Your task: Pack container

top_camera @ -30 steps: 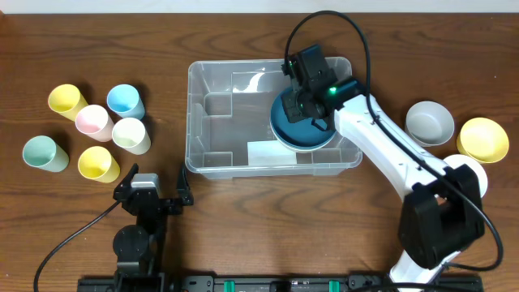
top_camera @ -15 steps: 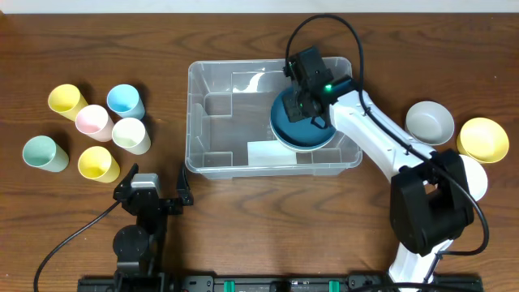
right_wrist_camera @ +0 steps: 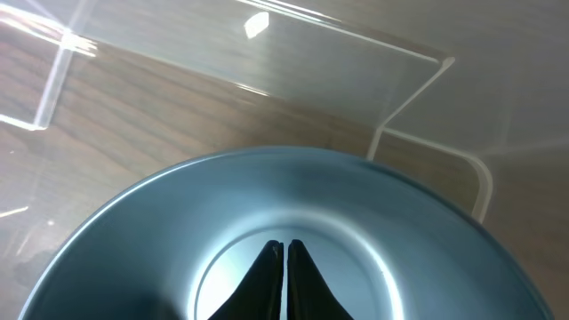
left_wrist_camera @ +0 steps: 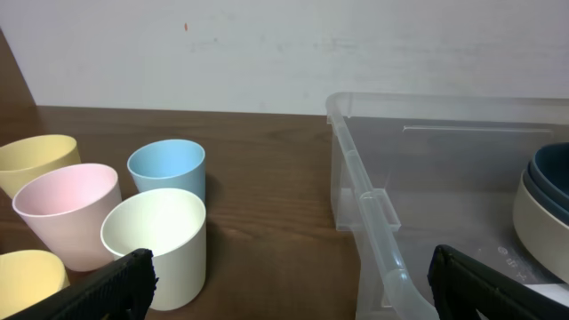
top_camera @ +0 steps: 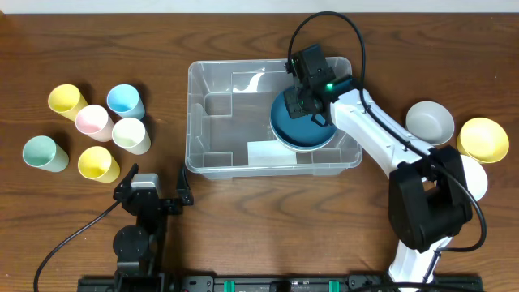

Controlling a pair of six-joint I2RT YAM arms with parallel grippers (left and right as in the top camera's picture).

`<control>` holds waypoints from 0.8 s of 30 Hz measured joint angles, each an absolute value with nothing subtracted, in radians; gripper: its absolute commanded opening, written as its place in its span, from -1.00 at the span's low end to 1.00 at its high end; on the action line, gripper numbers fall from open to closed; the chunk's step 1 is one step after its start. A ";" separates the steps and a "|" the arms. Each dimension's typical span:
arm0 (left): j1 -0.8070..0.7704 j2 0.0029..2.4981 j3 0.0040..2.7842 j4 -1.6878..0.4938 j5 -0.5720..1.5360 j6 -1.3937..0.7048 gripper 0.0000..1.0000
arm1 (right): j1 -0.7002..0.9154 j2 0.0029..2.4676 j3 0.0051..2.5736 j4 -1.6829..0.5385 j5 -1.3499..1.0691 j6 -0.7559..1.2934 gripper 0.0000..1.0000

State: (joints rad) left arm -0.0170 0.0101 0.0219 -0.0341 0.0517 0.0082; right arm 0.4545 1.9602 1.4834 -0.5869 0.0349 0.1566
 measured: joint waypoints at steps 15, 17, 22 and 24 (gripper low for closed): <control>-0.017 0.010 0.022 -0.034 0.052 0.008 0.96 | 0.454 1.967 1.483 -0.542 0.092 0.157 -0.97; -0.017 0.010 0.022 -0.034 0.052 0.008 0.96 | 0.454 1.967 1.483 -0.533 0.101 0.157 -0.97; -0.017 0.010 0.022 -0.034 0.052 0.008 0.96 | 0.454 1.969 1.483 -0.514 0.120 0.157 -0.98; -0.017 0.010 0.022 -0.034 0.052 0.008 0.96 | 0.453 1.969 1.483 -0.504 0.131 0.157 -0.98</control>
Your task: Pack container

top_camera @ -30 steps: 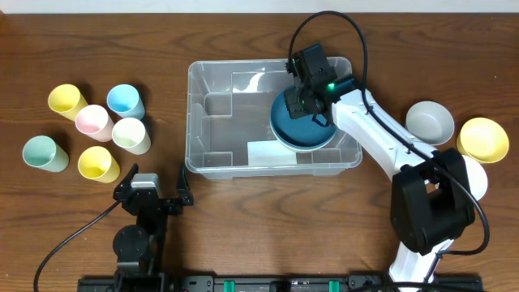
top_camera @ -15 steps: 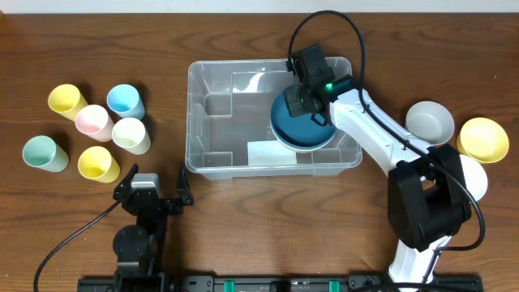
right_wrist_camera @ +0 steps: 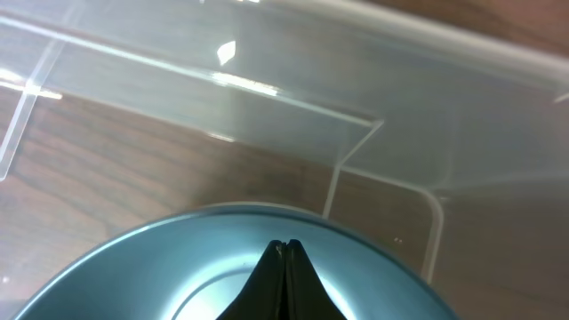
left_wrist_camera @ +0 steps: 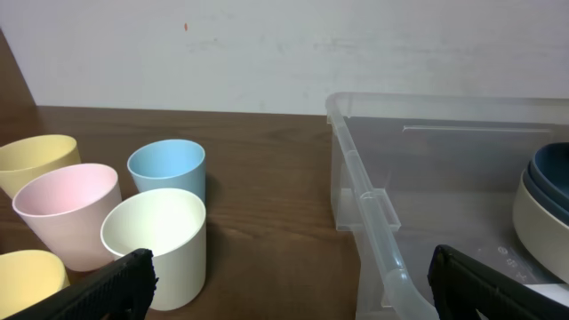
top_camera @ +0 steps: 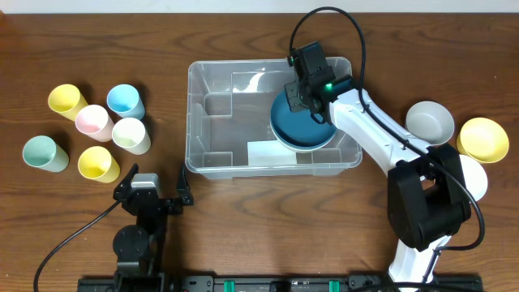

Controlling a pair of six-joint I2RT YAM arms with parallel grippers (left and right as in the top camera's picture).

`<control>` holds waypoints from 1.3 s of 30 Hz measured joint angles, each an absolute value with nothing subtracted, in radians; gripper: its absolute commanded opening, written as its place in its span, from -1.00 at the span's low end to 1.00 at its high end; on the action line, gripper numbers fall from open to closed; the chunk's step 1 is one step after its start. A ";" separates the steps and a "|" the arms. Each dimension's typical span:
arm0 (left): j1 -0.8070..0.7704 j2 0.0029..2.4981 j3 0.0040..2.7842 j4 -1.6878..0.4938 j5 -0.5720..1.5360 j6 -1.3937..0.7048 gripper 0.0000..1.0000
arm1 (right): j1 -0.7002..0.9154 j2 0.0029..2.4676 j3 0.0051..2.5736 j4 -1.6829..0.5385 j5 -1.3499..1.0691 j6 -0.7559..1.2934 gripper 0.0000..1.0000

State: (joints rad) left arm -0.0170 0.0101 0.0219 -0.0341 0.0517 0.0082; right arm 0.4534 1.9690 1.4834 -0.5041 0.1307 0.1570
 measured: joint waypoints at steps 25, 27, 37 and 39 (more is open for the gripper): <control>-0.017 0.010 0.022 -0.034 0.052 0.008 0.96 | 0.411 2.004 1.483 -0.448 0.140 0.157 -0.96; -0.017 0.010 0.022 -0.034 0.052 0.008 0.96 | 0.411 2.004 1.483 -0.447 0.140 0.157 -0.97; -0.017 0.010 0.022 -0.034 0.052 0.008 0.96 | 0.411 2.004 1.483 -0.447 0.172 0.157 -0.96; -0.017 0.010 0.022 -0.034 0.052 0.008 0.96 | 0.411 2.004 1.483 -0.447 0.178 0.157 -0.97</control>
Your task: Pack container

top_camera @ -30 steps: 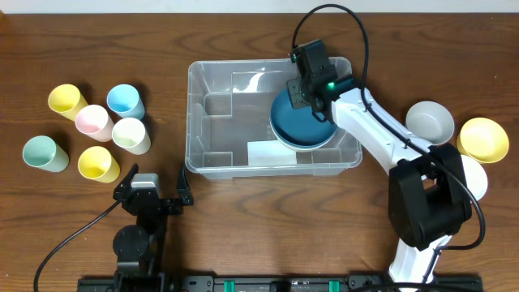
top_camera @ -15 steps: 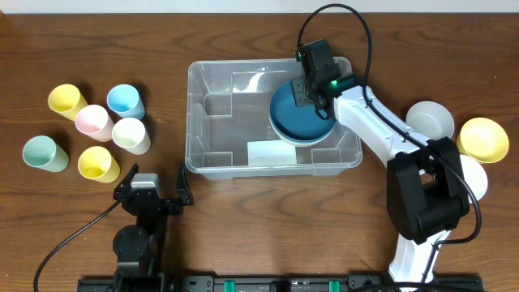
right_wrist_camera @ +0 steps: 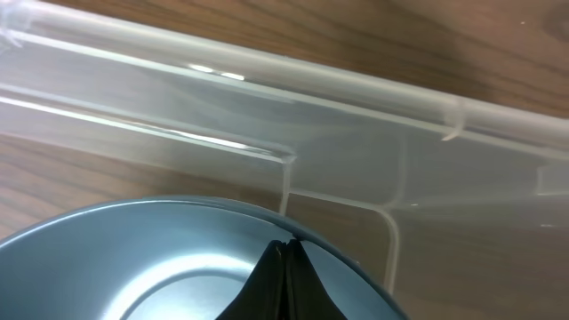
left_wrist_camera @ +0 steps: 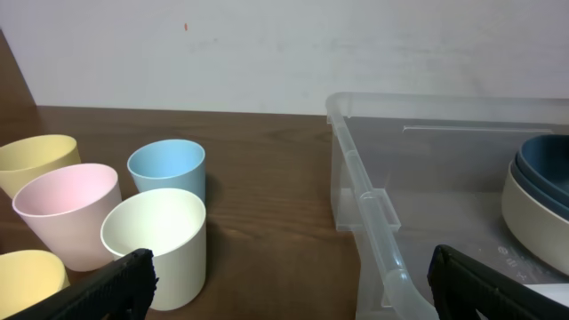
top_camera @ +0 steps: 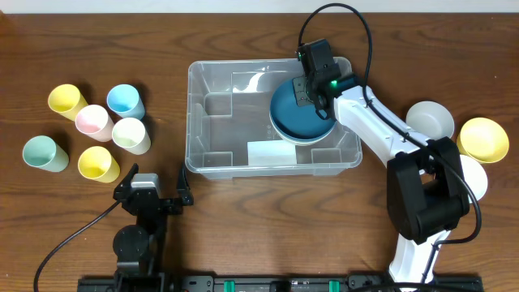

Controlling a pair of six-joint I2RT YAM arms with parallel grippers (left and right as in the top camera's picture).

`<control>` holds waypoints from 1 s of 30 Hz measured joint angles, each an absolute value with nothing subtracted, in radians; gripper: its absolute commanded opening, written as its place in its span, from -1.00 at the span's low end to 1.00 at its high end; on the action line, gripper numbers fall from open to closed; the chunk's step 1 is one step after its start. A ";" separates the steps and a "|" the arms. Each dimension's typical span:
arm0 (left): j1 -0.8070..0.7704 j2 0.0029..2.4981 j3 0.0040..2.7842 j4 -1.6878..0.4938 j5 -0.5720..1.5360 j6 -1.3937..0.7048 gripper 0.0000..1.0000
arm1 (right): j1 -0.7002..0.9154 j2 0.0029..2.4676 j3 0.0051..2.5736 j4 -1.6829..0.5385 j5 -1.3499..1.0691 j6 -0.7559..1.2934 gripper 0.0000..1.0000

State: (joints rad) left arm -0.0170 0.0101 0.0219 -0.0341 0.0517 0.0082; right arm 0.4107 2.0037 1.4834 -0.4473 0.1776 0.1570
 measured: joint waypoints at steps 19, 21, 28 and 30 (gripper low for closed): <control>-0.017 0.010 0.022 -0.034 0.052 0.008 0.96 | 0.389 2.004 1.483 -0.408 0.188 0.157 -0.95; -0.017 0.010 0.022 -0.034 0.052 0.008 0.96 | 0.389 2.004 1.483 -0.407 0.189 0.157 -0.95; -0.017 0.010 0.022 -0.034 0.052 0.009 0.96 | 0.392 2.004 1.499 -0.484 0.191 0.152 -0.13; -0.017 0.010 0.022 -0.034 0.052 0.008 0.96 | 0.399 2.004 1.523 -0.512 0.189 0.139 0.04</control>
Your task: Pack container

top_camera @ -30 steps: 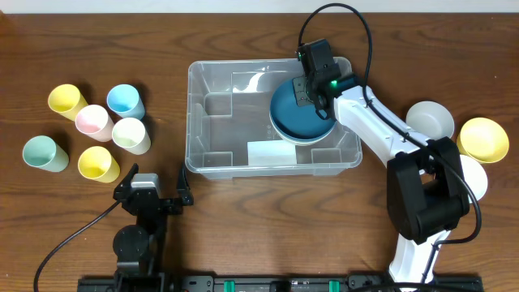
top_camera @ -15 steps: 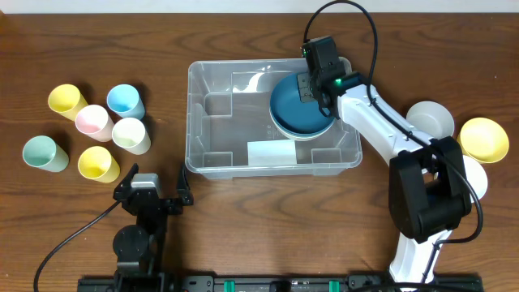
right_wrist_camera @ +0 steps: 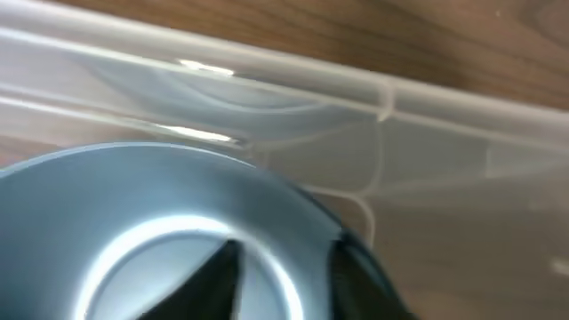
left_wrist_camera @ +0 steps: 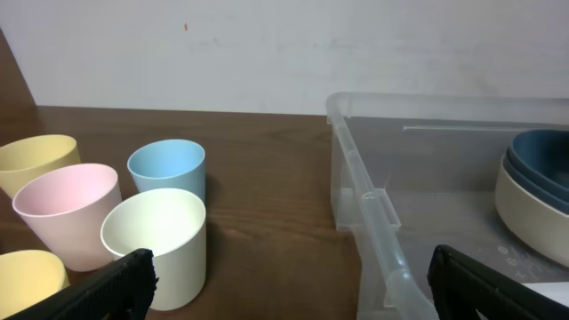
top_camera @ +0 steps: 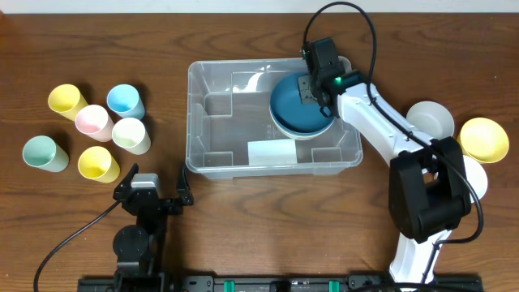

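Note:
A clear plastic container (top_camera: pixel 195 122) stands mid-table. In its right half a dark blue bowl (top_camera: pixel 290 109) is nested in a cream bowl (left_wrist_camera: pixel 524 209). My right gripper (right_wrist_camera: pixel 286 251) hovers over the blue bowl (right_wrist_camera: pixel 133 231) near the container's back right corner. Its jaws are open, one finger (right_wrist_camera: pixel 222 276) over the bowl's inside and the other (right_wrist_camera: pixel 356 280) by the rim. My left gripper (left_wrist_camera: pixel 284 289) rests open at the table's front left, holding nothing. In front of it stand a cream cup (left_wrist_camera: pixel 156 244), a blue cup (left_wrist_camera: pixel 166 169) and a pink cup (left_wrist_camera: pixel 67 213).
Several cups (top_camera: pixel 92 122) cluster at the left of the table. A grey bowl (top_camera: pixel 430 122), a yellow bowl (top_camera: pixel 483 139) and a white bowl (top_camera: pixel 477 180) sit at the right. A white card (top_camera: pixel 272 152) lies in the container's front part.
The right gripper's fingers, pressed together at the blue bowl before, now stand apart. The bowl has shifted slightly toward the container's back right. The left arm has not moved.
The right gripper was shut over the blue bowl in the container's right half. At each later moment gripper and bowl were farther toward the back wall. Now the jaws are open with the bowl resting in the cream bowl. The left arm stayed still.

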Controlling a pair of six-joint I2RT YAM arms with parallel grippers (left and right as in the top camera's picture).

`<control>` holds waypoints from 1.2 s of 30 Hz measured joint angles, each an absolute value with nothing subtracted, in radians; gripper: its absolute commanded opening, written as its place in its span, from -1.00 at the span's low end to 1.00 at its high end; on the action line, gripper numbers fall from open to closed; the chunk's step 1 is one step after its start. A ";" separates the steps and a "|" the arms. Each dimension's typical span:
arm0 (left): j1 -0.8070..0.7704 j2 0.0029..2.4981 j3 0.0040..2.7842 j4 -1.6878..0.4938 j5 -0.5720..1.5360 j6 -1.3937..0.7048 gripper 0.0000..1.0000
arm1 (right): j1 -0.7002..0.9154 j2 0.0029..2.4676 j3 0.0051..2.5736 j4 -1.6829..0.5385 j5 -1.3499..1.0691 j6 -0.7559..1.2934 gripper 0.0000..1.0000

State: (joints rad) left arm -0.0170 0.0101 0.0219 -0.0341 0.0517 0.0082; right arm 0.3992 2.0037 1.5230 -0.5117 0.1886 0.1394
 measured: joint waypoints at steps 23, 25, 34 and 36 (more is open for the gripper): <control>-0.017 0.010 0.022 -0.034 0.052 0.008 0.96 | 0.450 1.753 1.820 -0.984 0.192 0.276 0.98; -0.017 0.010 0.022 -0.034 0.052 0.008 0.96 | 0.399 1.726 1.823 -1.041 0.195 0.309 0.98; -0.017 0.010 0.022 -0.034 0.052 0.008 0.96 | 0.057 1.710 1.822 -1.320 0.204 0.477 0.98; -0.017 0.010 0.022 -0.034 0.052 0.009 0.96 | -0.017 1.710 1.809 -1.337 0.205 0.516 0.91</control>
